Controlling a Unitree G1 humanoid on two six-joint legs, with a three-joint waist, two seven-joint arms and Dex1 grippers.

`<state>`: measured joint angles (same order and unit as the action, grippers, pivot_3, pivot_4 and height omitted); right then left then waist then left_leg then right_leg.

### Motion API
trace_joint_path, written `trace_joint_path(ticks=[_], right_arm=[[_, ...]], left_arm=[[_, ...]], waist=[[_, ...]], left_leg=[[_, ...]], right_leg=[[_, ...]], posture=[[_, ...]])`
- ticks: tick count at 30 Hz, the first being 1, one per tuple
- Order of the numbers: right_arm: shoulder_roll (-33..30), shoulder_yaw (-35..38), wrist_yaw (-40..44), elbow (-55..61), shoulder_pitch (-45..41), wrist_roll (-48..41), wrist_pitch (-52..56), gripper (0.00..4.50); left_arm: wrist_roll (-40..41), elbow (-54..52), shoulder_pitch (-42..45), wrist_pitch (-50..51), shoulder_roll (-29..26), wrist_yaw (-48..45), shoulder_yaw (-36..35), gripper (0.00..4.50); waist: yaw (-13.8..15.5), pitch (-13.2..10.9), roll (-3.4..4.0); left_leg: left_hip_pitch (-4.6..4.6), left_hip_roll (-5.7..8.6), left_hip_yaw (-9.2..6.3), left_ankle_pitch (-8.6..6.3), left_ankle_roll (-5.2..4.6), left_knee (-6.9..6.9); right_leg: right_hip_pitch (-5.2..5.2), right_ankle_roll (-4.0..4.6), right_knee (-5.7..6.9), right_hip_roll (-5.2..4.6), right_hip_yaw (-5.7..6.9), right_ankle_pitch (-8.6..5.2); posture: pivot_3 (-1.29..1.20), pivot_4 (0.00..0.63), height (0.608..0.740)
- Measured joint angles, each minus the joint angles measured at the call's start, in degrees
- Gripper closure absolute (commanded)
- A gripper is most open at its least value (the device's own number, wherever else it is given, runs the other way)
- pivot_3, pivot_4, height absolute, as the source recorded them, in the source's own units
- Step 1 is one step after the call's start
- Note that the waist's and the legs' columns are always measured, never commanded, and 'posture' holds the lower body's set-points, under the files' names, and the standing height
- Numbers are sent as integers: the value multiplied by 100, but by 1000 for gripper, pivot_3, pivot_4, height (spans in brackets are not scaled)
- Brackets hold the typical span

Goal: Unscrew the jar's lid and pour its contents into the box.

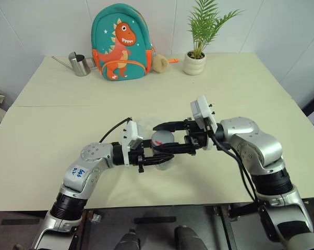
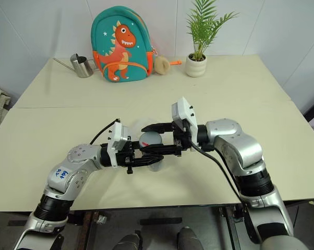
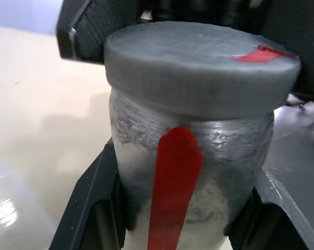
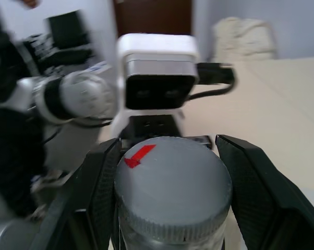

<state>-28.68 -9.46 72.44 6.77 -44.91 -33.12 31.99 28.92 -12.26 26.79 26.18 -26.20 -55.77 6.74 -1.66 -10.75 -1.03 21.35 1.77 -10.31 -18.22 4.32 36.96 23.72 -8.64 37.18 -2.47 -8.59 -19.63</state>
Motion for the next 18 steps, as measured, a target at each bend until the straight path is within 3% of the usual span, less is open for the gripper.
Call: trace_joint_path(ticks=[9,11,15,18], right_arm=[[119,-161,467,-521,-161,100,-442,1936],[153,-161,511,-638,-161,122,-563,1151],[153,-158,577,-949,-61,262,-705,7],[153,-147,589,-1083,15,342,-841,7]], left_arm=[[9,-47,-1,111,-168,-98,3,2602],[12,-57,-5,141,-168,-59,2,2602],[22,-56,-8,140,-213,27,-242,2602],[21,-55,-11,139,-227,49,-286,2602]], waist=[[6,0,0],[3,0,0],[4,0,0],[5,0,0]], left_leg=[[8,1,-3,0,0,-3],[8,0,-3,0,0,-6],[8,0,-4,0,0,-6],[8,1,-4,0,1,-5]], right_leg=[[2,0,-16,-5,3,0],[2,0,-17,-5,4,0],[3,0,-17,-5,5,0],[3,0,-18,-6,5,0]], posture=[[0,150,740],[0,150,740],[0,150,740],[0,150,740]])
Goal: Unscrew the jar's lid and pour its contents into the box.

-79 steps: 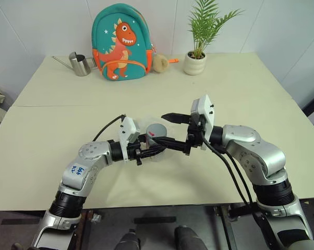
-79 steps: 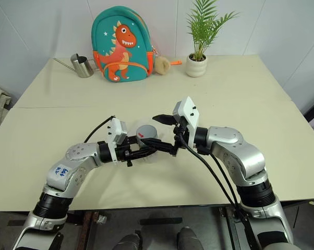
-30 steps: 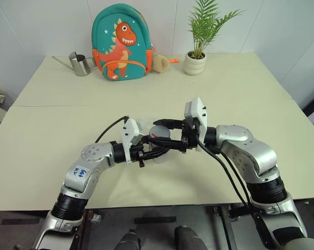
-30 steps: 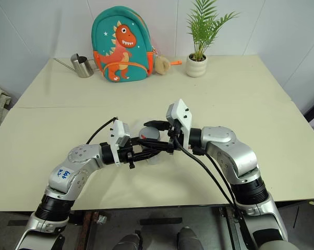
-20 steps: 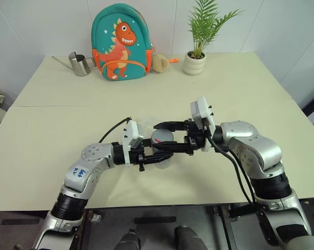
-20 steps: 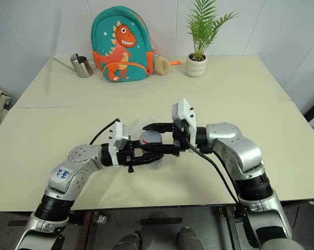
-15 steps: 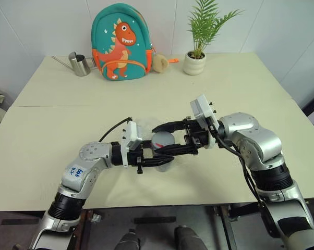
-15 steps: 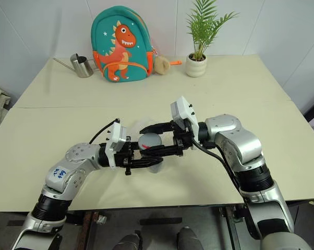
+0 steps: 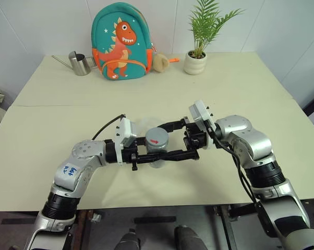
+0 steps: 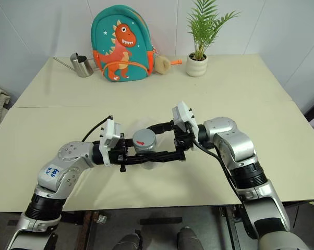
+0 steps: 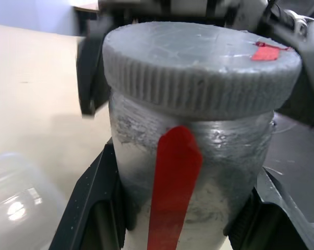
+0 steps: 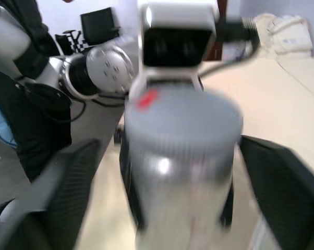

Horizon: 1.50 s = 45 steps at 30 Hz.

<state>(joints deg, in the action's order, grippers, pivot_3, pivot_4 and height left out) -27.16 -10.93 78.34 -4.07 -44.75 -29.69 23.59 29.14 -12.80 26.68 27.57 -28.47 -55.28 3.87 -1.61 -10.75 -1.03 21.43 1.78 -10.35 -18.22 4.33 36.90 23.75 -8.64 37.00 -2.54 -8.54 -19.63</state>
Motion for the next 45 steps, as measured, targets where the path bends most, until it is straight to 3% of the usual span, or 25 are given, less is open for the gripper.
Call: trace_joint_path(ticks=[12,18,31,45], right_arm=[[-129,163,-338,210,16,124,59,7],[248,90,-847,499,-242,142,304,7],[541,13,-1121,364,-431,195,307,7],[-52,164,-745,-194,-408,129,-20,7]], left_arm=[[-68,29,0,-56,1,81,-37,2602],[-104,29,1,-58,67,113,-30,2602],[-138,29,-6,-58,90,230,-22,2602],[-167,225,-4,-53,81,421,-81,2602]], waist=[[-5,0,0],[-2,0,0],[-10,0,0],[-2,0,0]], left_leg=[[1,-2,0,0,0,-1],[1,-2,-1,1,2,-1],[5,0,-2,12,21,-1],[6,0,-2,12,21,0]], right_leg=[[2,0,2,2,0,0],[4,0,4,1,1,0],[7,0,4,-1,3,0],[7,0,3,-1,5,0]], posture=[[0,150,740],[0,150,740],[0,150,740],[0,150,740]])
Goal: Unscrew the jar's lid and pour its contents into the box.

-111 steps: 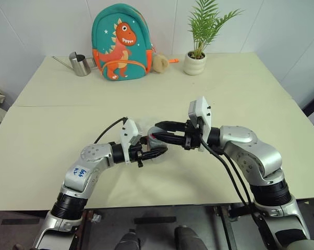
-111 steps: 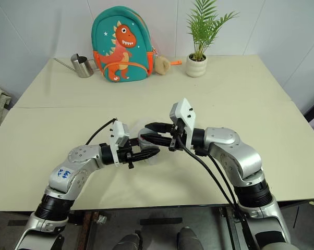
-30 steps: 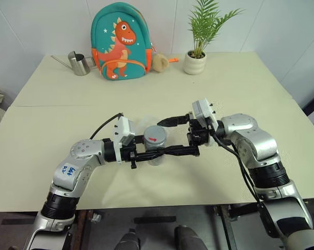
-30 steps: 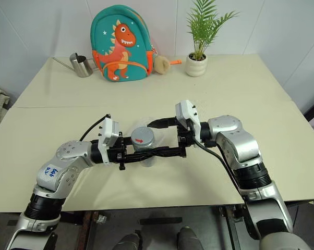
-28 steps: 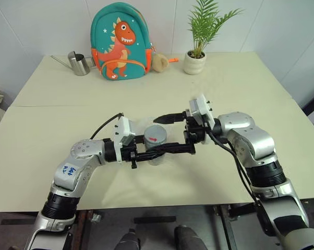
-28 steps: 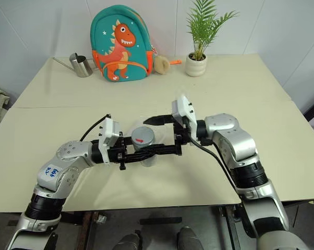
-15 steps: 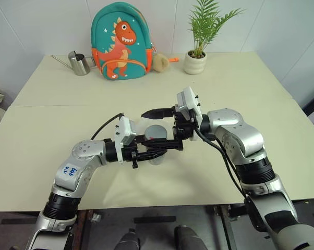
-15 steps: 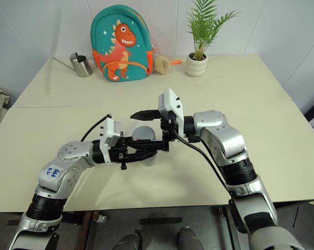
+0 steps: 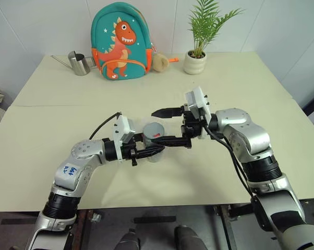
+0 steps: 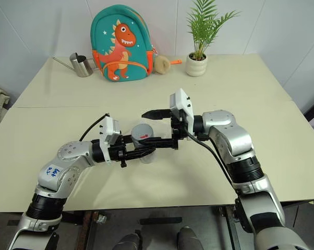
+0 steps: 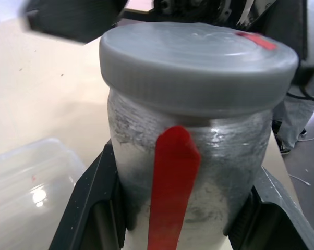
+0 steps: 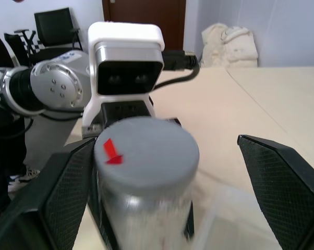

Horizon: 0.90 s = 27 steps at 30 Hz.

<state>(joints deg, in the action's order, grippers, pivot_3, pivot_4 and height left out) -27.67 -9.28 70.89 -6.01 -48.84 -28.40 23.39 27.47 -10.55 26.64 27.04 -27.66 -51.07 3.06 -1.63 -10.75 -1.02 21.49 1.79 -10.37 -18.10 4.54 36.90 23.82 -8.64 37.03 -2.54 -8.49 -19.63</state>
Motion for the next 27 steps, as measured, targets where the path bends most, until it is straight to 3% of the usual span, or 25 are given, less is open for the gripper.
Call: trace_joint_path(ticks=[5,11,17,27], right_arm=[[-568,713,1,-415,25,-71,161,7],[-651,827,125,-94,311,-330,561,7],[-271,766,-87,620,300,-710,969,7],[310,152,-533,1046,136,-541,1063,7]], left_arm=[[19,-56,-21,-12,-28,-181,27,2602],[15,-52,-16,-29,-19,-232,32,2602],[3,-38,8,-49,-12,-242,40,2602],[-70,-6,14,-54,43,-218,109,2602]], waist=[[17,0,0],[-33,-1,1],[1,-1,1],[-2,-1,1]], left_leg=[[4,4,1,-1,-2,-1],[3,-3,8,-1,-2,-4],[4,-1,6,0,-1,6],[5,0,4,1,1,6]], right_leg=[[-1,0,-7,-5,2,0],[9,0,4,3,-2,0],[8,0,10,0,-1,0],[9,0,10,-1,0,0]], posture=[[0,150,740],[0,150,740],[0,150,740],[0,150,740]])
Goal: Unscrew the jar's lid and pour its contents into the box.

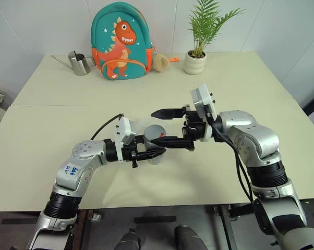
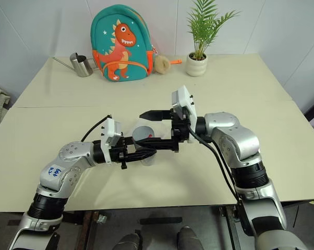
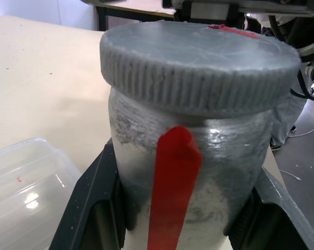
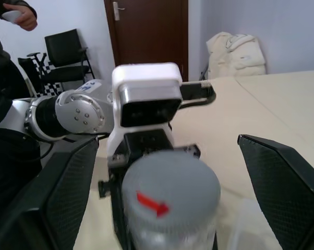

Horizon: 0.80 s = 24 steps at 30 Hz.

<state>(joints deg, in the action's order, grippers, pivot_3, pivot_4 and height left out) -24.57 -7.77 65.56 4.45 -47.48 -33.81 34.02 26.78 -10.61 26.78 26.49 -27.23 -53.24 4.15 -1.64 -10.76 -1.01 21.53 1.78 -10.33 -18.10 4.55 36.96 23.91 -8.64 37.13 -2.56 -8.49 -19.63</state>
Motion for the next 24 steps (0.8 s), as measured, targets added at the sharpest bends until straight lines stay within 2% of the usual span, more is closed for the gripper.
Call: trace_joint_path(ticks=[7,24], right_arm=[[252,-151,-51,-223,-204,242,-135,7],[200,-319,60,-260,-28,447,-198,7]], left_arm=[[-18,-4,0,0,25,45,104,2602],[-18,-3,-1,-48,25,105,95,2602]], waist=[[-3,0,0],[-7,0,0]], left_leg=[[0,1,-1,0,1,0],[0,0,-1,1,1,0]], right_leg=[[0,0,0,0,1,0],[2,0,3,0,2,0]], posture=[[0,150,740],[0,150,740]])
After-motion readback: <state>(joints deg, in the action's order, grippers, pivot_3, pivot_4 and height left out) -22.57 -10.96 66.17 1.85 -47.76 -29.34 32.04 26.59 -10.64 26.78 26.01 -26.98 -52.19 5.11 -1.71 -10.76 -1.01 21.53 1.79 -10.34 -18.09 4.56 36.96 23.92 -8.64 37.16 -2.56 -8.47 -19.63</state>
